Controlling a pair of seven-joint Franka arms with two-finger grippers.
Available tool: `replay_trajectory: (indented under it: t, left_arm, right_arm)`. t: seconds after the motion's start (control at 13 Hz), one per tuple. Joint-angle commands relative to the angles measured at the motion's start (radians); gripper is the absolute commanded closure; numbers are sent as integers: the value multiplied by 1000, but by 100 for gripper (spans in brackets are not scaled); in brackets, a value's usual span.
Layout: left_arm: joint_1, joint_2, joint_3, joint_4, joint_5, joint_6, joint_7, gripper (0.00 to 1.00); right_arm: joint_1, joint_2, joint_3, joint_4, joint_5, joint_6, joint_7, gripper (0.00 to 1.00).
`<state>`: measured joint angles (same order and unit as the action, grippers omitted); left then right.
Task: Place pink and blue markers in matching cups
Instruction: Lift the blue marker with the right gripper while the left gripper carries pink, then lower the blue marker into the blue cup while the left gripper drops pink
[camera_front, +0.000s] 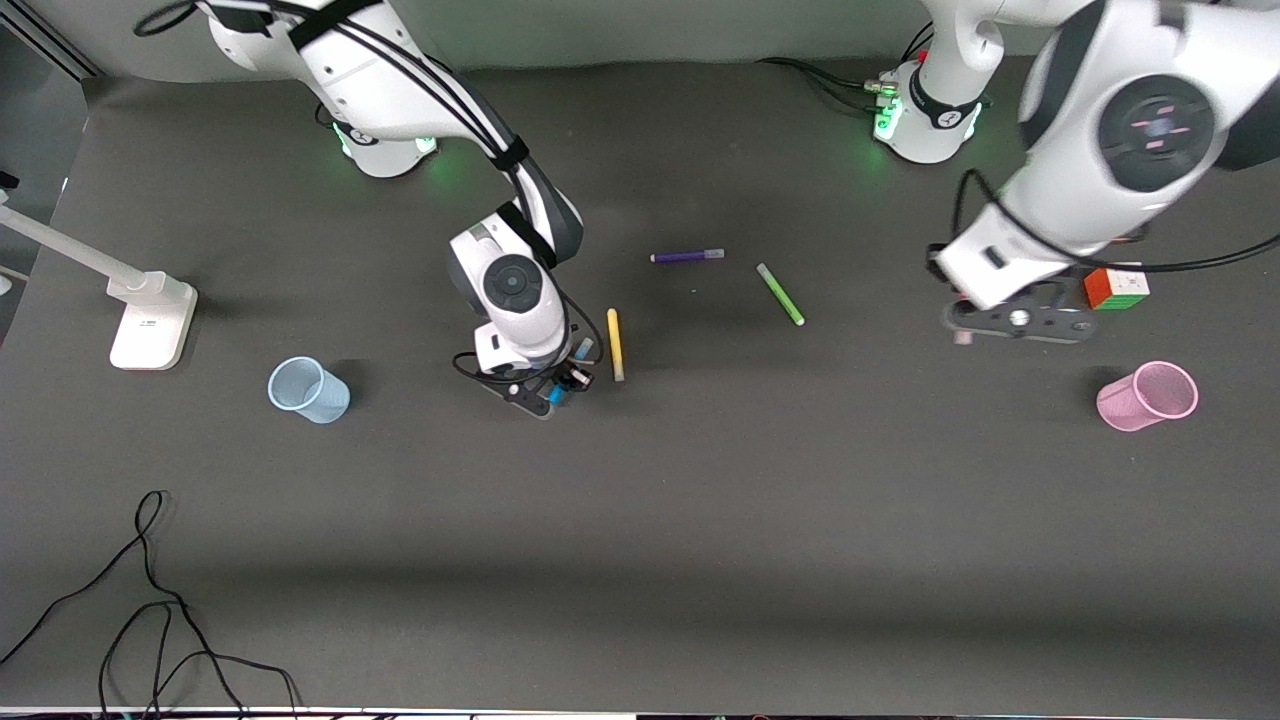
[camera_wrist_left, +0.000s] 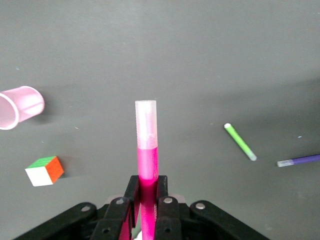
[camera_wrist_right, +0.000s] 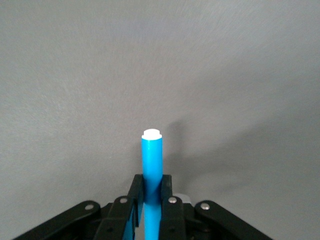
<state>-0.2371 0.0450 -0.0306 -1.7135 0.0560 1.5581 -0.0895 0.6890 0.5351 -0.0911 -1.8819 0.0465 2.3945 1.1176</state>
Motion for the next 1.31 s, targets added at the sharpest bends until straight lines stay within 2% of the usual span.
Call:
replay_trajectory:
  t: [0.0,0.15,0.23,0.38,0.54,0.69,0.85,0.92,1.08,1.23]
  left_arm:
    - [100,-11,-11,-11,7,25,210,100]
    - [154,-10,-11,-12,5,97,380,100]
    - [183,-7,-11,-14,2,137,439,100]
    - [231,-8,-11,-37,-10,221,593,100]
    - [298,-8,-11,-58,-80,273,765,100]
    - [387,-4,-11,-80,-175,299,980,100]
    - [474,-1,-11,-107,-250,332,1205,100]
    - [525,10,-11,-115,-315,330,1312,100]
    - [625,65,-11,-117,-437,327,1549,100]
    - [699,134,-11,-112,-540,318,1754,100]
  right_arm:
    - [-61,-122,-7,9,114,-154,-160,91]
    - [-155,-180,-10,24,238,-266,-321,91]
    - [-204,-199,-12,42,272,-338,-388,91]
    - [-271,-233,-24,93,276,-493,-464,91]
    - [-301,-262,-105,116,274,-607,-606,91]
    - [-302,-262,-240,147,274,-728,-808,91]
    - [-307,-236,-347,197,274,-807,-971,91]
    - [-331,-218,-381,222,276,-855,-1042,91]
    - [-437,-125,-381,333,283,-969,-1151,91]
    - [-532,13,-378,488,337,-1117,-1203,91]
